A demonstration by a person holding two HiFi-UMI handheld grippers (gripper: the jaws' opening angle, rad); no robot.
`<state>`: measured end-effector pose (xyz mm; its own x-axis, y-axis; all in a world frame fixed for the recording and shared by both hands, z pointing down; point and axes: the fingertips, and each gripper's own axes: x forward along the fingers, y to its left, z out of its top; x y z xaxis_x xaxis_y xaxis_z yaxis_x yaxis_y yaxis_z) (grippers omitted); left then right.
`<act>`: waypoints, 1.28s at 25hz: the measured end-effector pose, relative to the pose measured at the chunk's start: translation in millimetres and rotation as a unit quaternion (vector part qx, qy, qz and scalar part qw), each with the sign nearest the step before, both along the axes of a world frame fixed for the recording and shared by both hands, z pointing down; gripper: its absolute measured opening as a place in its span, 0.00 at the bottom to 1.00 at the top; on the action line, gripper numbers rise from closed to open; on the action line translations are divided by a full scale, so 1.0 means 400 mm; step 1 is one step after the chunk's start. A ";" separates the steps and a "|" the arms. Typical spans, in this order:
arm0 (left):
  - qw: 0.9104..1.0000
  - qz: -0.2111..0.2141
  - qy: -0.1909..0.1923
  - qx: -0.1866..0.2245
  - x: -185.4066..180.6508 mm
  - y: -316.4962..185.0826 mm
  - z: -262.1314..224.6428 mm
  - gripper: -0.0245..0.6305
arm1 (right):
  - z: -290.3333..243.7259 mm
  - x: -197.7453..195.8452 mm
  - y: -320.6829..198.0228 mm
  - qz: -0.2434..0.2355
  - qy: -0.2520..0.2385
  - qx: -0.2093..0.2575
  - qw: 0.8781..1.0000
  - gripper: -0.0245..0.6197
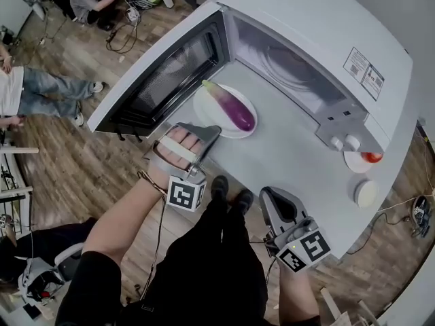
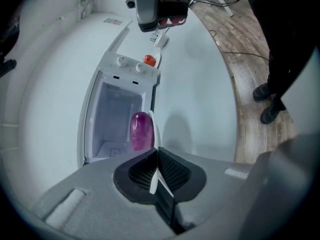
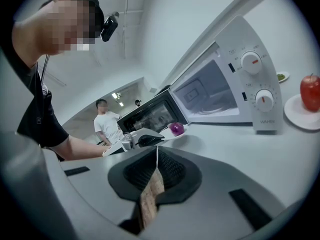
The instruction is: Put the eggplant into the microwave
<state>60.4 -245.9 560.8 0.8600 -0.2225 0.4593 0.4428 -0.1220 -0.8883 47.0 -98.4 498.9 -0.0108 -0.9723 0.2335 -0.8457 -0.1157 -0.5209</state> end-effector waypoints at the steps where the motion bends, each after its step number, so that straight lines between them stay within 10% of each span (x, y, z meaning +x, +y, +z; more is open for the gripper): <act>1: 1.000 0.004 0.003 0.002 0.009 0.006 -0.015 0.06 | -0.010 0.008 0.002 0.003 0.002 0.003 1.000 0.07; 32: 0.995 0.086 0.039 0.021 0.342 0.129 -0.113 0.06 | -0.055 0.187 0.129 0.092 0.019 0.013 0.995 0.07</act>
<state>197.3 -194.5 515.8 0.9196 -0.0860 0.3834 0.3838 -0.0116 -0.9233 121.9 -46.7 476.8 0.1766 -0.9628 0.2043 -0.8311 -0.2571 -0.4931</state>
